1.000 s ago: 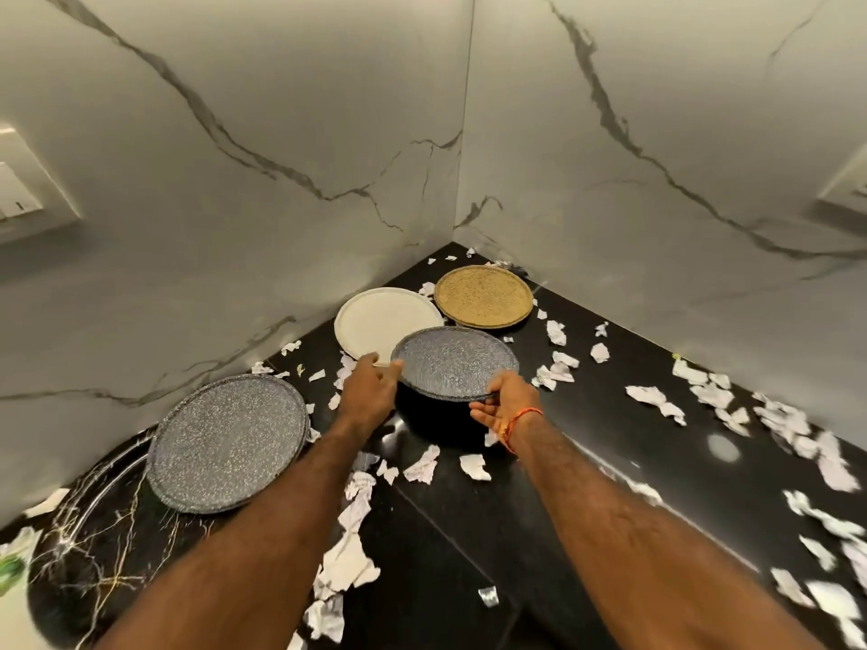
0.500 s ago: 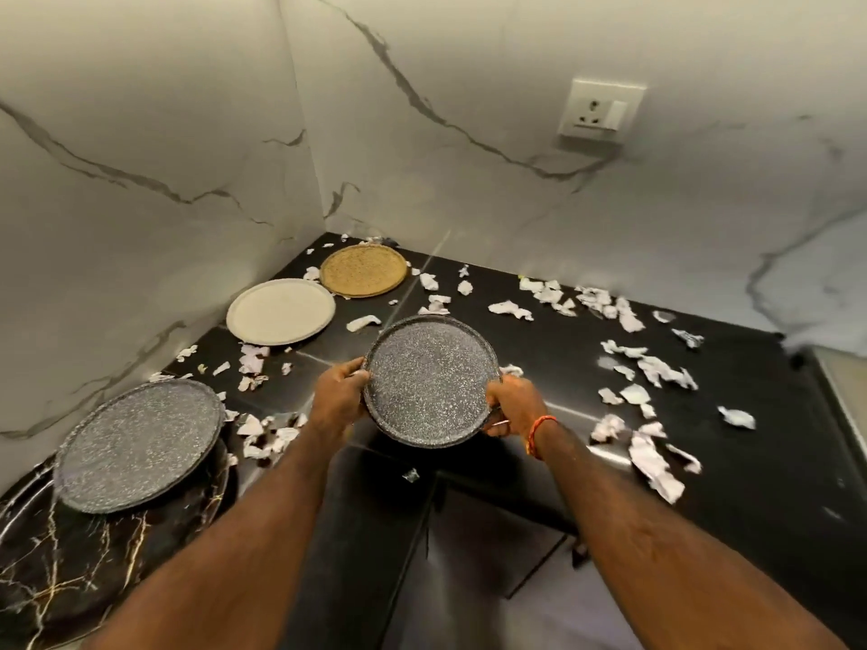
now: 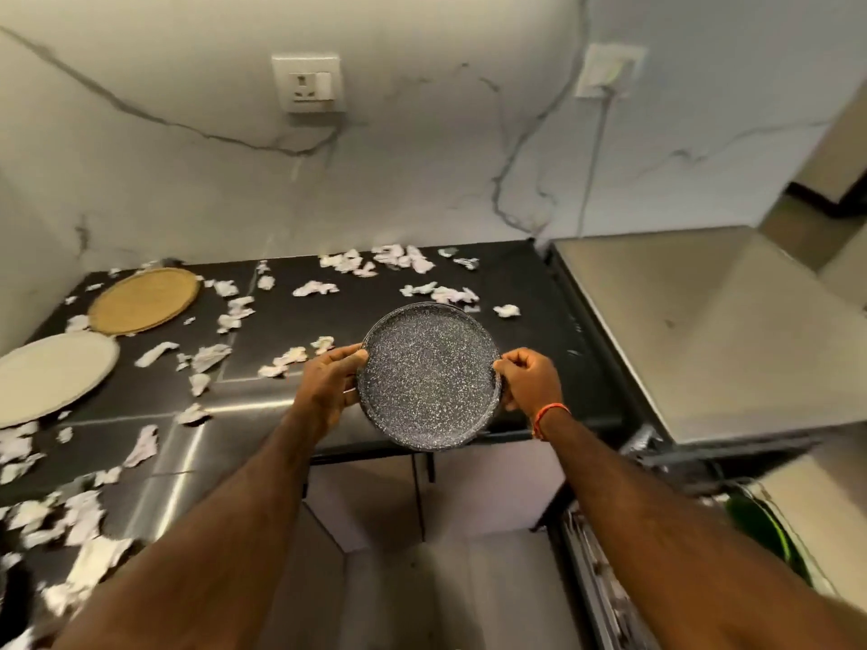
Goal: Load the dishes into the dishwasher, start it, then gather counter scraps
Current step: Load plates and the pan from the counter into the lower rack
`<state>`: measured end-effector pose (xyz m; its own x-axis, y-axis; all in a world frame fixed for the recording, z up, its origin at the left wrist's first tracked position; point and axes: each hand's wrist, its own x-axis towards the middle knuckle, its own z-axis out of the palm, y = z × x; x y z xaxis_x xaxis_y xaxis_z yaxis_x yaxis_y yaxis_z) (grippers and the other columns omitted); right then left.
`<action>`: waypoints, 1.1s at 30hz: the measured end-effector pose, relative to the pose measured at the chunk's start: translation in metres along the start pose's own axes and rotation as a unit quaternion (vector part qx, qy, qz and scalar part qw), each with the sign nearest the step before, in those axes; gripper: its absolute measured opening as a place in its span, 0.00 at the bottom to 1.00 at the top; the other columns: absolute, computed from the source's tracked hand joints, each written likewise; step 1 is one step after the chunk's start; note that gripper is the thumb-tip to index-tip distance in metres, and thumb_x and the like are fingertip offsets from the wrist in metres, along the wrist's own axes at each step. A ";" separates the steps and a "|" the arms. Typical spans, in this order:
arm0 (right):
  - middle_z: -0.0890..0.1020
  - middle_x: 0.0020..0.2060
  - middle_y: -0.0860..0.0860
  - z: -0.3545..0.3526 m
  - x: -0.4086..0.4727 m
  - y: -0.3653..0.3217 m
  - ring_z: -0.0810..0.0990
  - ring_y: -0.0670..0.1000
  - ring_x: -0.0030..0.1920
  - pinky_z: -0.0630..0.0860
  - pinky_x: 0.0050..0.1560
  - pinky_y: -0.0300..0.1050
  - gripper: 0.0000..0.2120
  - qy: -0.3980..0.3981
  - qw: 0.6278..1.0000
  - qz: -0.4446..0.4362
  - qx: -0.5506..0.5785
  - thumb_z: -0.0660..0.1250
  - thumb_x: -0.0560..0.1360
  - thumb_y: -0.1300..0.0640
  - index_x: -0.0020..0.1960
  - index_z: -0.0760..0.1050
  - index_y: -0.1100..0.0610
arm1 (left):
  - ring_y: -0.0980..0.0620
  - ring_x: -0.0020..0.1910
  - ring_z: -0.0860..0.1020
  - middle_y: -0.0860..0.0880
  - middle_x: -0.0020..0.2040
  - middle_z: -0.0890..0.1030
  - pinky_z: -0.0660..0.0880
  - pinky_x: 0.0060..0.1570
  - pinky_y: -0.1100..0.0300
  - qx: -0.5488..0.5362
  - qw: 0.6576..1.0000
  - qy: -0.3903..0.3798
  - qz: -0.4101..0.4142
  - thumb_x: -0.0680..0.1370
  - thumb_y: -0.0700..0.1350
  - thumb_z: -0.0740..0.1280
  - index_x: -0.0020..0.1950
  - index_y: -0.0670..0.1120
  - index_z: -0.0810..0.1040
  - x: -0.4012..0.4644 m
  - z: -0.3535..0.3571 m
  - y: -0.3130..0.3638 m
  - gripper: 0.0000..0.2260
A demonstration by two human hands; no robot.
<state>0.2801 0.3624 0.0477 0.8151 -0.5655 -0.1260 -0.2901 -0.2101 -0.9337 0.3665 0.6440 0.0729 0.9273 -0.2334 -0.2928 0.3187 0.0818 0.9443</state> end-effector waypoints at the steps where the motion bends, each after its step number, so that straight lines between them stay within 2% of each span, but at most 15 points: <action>1: 0.80 0.28 0.51 -0.026 -0.002 0.011 0.77 0.53 0.27 0.81 0.31 0.55 0.05 0.018 1.000 0.007 -0.002 0.72 0.71 0.56 0.37 0.79 0.55 | 0.51 0.40 0.83 0.47 0.44 0.86 0.81 0.39 0.57 0.010 1.000 -0.017 -0.004 0.79 0.39 0.69 0.55 0.44 0.83 -0.002 0.025 -0.002 0.06; 4: 0.78 0.25 0.48 -0.096 -0.010 0.045 0.76 0.51 0.29 0.82 0.36 0.58 0.08 0.075 0.997 0.015 -0.004 0.70 0.65 0.49 0.35 0.79 0.53 | 0.49 0.42 0.83 0.46 0.45 0.86 0.81 0.41 0.54 0.034 0.996 -0.077 -0.009 0.79 0.39 0.69 0.56 0.42 0.82 -0.010 0.092 -0.012 0.07; 9: 0.79 0.27 0.54 -0.197 -0.052 0.090 0.76 0.51 0.30 0.83 0.34 0.55 0.12 0.168 0.984 0.053 0.022 0.68 0.65 0.48 0.35 0.79 0.58 | 0.49 0.44 0.83 0.47 0.47 0.86 0.81 0.40 0.57 0.082 0.978 -0.190 0.010 0.81 0.38 0.66 0.58 0.42 0.82 -0.031 0.201 -0.039 0.08; 11: 0.79 0.28 0.52 -0.235 -0.070 0.118 0.75 0.49 0.31 0.79 0.36 0.50 0.11 0.192 0.979 0.067 0.002 0.70 0.69 0.51 0.34 0.79 0.58 | 0.51 0.47 0.84 0.48 0.50 0.86 0.82 0.43 0.57 0.099 0.964 -0.244 0.024 0.82 0.36 0.64 0.61 0.44 0.81 -0.043 0.247 -0.051 0.10; 13: 0.80 0.28 0.53 -0.266 -0.092 0.142 0.77 0.51 0.31 0.80 0.37 0.52 0.12 0.215 0.972 0.090 0.005 0.70 0.69 0.49 0.33 0.79 0.57 | 0.52 0.48 0.85 0.48 0.52 0.87 0.82 0.45 0.56 0.123 0.951 -0.280 0.038 0.82 0.34 0.62 0.62 0.44 0.81 -0.053 0.290 -0.063 0.13; 15: 0.82 0.30 0.55 -0.295 -0.118 0.163 0.82 0.55 0.33 0.82 0.37 0.54 0.12 0.245 0.963 0.116 0.016 0.70 0.69 0.48 0.35 0.80 0.57 | 0.49 0.51 0.85 0.46 0.53 0.86 0.81 0.52 0.53 0.148 0.939 -0.307 0.049 0.82 0.33 0.62 0.62 0.43 0.82 -0.060 0.333 -0.076 0.13; 17: 0.84 0.31 0.55 -0.320 -0.140 0.180 0.84 0.56 0.33 0.83 0.36 0.50 0.08 0.257 0.955 0.142 0.044 0.72 0.73 0.54 0.37 0.81 0.56 | 0.46 0.55 0.84 0.44 0.57 0.85 0.79 0.58 0.51 0.186 0.922 -0.334 0.054 0.82 0.34 0.64 0.65 0.42 0.81 -0.063 0.374 -0.091 0.14; 19: 0.85 0.33 0.55 -0.340 -0.156 0.203 0.84 0.55 0.33 0.84 0.39 0.54 0.06 0.267 0.944 0.176 0.078 0.73 0.74 0.56 0.38 0.82 0.54 | 0.50 0.50 0.82 0.45 0.58 0.85 0.78 0.54 0.55 0.233 0.905 -0.351 0.066 0.81 0.37 0.66 0.68 0.43 0.80 -0.067 0.411 -0.107 0.15; 20: 0.85 0.33 0.56 -0.350 -0.164 0.215 0.84 0.55 0.34 0.84 0.41 0.57 0.06 0.267 0.941 0.188 0.091 0.73 0.73 0.55 0.37 0.82 0.52 | 0.54 0.43 0.81 0.46 0.58 0.84 0.78 0.47 0.59 0.258 0.895 -0.356 0.075 0.81 0.38 0.67 0.68 0.45 0.79 -0.070 0.429 -0.115 0.15; 22: 0.84 0.33 0.56 -0.367 -0.180 0.249 0.83 0.57 0.34 0.84 0.44 0.61 0.06 0.280 0.929 0.211 0.119 0.72 0.73 0.53 0.37 0.83 0.49 | 0.55 0.31 0.73 0.48 0.52 0.85 0.72 0.31 0.61 0.304 0.873 -0.371 0.088 0.82 0.40 0.67 0.69 0.46 0.79 -0.082 0.465 -0.134 0.15; 25: 0.85 0.34 0.55 -0.378 -0.206 0.267 0.84 0.56 0.35 0.84 0.44 0.59 0.06 0.346 0.893 0.256 0.129 0.71 0.76 0.57 0.40 0.83 0.52 | 0.59 0.23 0.64 0.45 0.41 0.82 0.62 0.22 0.64 0.347 0.838 -0.413 0.083 0.82 0.42 0.67 0.69 0.46 0.79 -0.095 0.506 -0.167 0.15; 27: 0.85 0.33 0.53 -0.384 -0.216 0.290 0.85 0.56 0.36 0.84 0.44 0.58 0.06 0.373 0.874 0.290 0.112 0.71 0.75 0.55 0.39 0.83 0.51 | 0.61 0.21 0.63 0.47 0.36 0.79 0.61 0.20 0.66 0.367 0.814 -0.444 0.071 0.83 0.41 0.66 0.70 0.45 0.77 -0.102 0.531 -0.192 0.15; 28: 0.85 0.33 0.52 -0.386 -0.220 0.306 0.86 0.56 0.36 0.84 0.43 0.59 0.07 0.373 0.869 0.308 0.106 0.71 0.74 0.53 0.37 0.83 0.50 | 0.62 0.22 0.65 0.49 0.36 0.80 0.63 0.21 0.66 0.376 0.807 -0.450 0.070 0.83 0.40 0.65 0.70 0.45 0.76 -0.105 0.540 -0.203 0.15; 31: 0.85 0.32 0.50 -0.396 -0.220 0.352 0.85 0.56 0.37 0.83 0.45 0.60 0.07 0.385 0.854 0.341 0.082 0.69 0.70 0.49 0.37 0.82 0.50 | 0.59 0.32 0.75 0.49 0.49 0.83 0.71 0.28 0.66 0.413 0.766 -0.487 0.076 0.82 0.41 0.65 0.71 0.45 0.76 -0.102 0.570 -0.239 0.16; 33: 0.86 0.36 0.51 -0.404 -0.218 0.342 0.84 0.54 0.39 0.83 0.48 0.55 0.05 0.409 0.833 0.367 0.065 0.70 0.73 0.54 0.41 0.83 0.52 | 0.55 0.37 0.78 0.48 0.51 0.84 0.74 0.32 0.64 0.441 0.736 -0.510 0.065 0.82 0.41 0.66 0.70 0.46 0.77 -0.095 0.586 -0.262 0.16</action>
<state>-0.1992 0.0912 -0.1090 -0.1876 -0.8687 -0.4584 -0.4593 0.4901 -0.7408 0.0801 0.0769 -0.0592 0.1662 -0.9214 -0.3513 -0.4283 -0.3883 0.8159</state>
